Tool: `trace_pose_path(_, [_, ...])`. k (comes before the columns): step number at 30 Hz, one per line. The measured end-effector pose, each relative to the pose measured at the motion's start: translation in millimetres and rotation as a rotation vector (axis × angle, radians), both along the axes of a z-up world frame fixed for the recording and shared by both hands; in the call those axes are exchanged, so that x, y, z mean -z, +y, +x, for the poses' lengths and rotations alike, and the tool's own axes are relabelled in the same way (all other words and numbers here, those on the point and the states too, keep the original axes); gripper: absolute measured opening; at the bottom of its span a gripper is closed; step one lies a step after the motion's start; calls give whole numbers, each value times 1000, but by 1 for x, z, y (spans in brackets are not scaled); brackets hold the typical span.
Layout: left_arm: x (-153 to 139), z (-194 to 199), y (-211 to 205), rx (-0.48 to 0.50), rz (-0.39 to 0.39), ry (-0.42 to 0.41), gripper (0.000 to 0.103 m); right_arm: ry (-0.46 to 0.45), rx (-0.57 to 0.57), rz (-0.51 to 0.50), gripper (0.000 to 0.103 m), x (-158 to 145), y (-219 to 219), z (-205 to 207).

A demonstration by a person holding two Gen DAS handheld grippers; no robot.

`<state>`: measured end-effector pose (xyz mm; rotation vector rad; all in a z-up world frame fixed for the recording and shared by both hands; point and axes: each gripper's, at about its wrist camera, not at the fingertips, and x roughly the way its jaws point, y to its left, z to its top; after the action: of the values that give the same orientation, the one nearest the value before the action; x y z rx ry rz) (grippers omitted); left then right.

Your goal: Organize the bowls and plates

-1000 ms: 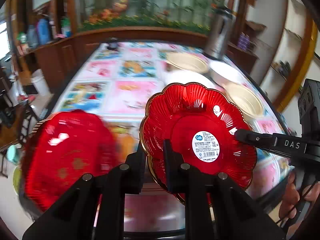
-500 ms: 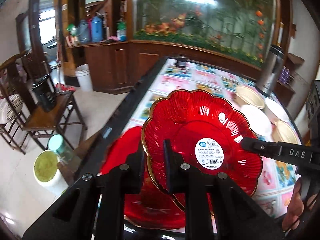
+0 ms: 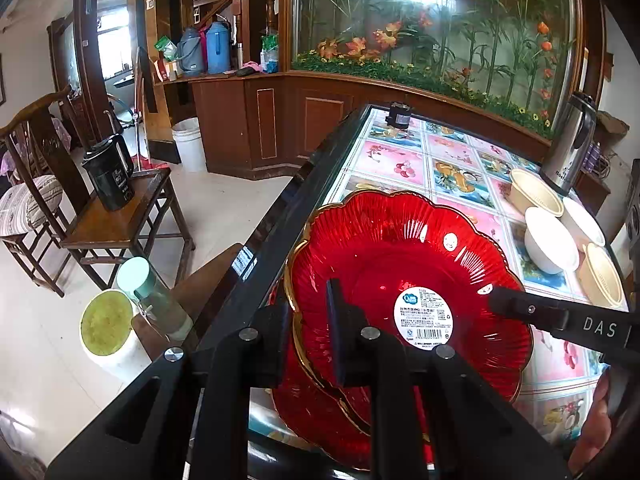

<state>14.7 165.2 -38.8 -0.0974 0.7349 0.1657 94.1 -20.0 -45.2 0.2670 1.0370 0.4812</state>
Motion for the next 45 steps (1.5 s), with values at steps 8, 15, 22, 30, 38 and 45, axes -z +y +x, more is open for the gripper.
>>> trace_pose_path(8, [13,8,0,5,14,34,14,30,6,-25,10,11,3,4])
trace_pose_path(15, [15,10,-5,-3,85,22,14,37,14,-89,7,25,6,9])
trace_pose_path(22, [18,11,3,-16,70,38,14,51,-3,-142,6,45,10,9])
trace_pose_path(30, [12,6,3,-15,32,33,14,3,-24,-168,20,31,11,5])
trace_pose_path(38, [-17,-10,-31,97,-51,-25,39,-149,96,-27,41,-6,-63,-9])
trace_pose_path(45, [-31,-12,-119,335,-77,-21,74,-106,249,2,42,9,-148,-22])
